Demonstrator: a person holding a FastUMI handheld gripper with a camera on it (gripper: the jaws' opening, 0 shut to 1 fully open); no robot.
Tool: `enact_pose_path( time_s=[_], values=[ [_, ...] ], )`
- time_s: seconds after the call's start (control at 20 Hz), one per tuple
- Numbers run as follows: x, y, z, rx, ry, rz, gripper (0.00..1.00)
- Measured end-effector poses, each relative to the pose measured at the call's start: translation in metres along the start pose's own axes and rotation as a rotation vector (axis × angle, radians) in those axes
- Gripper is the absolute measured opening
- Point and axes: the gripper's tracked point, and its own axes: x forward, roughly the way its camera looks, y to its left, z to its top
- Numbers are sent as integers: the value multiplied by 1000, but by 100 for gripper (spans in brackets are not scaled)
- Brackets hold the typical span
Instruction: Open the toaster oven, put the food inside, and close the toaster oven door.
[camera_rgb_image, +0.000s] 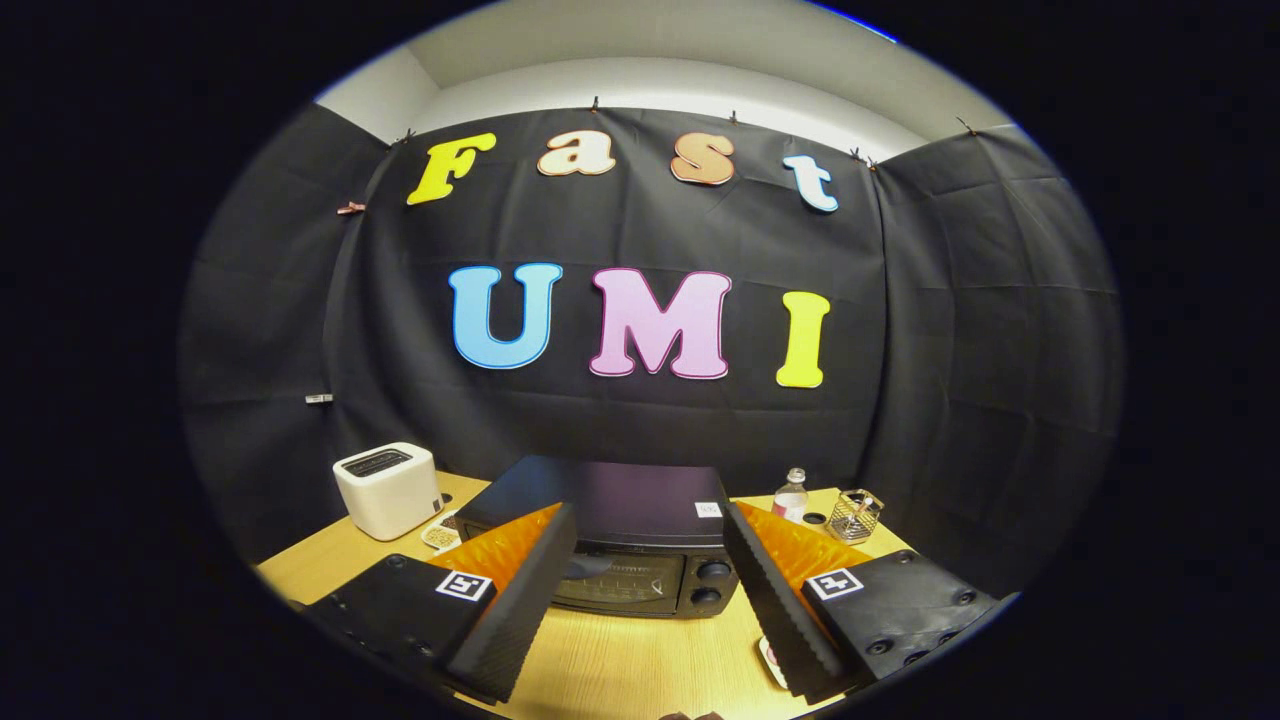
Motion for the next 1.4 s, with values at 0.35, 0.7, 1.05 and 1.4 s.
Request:
enact_pose_path(
  time_s=[0.35,0.7,1.05,1.4],
  values=[
    [13,15,1,16,12,13,98],
    [46,43,-22,47,69,29,98],
    [92,60,-46,23,94,3,98],
    [123,79,-99,23,191,-8,98]
  ],
)
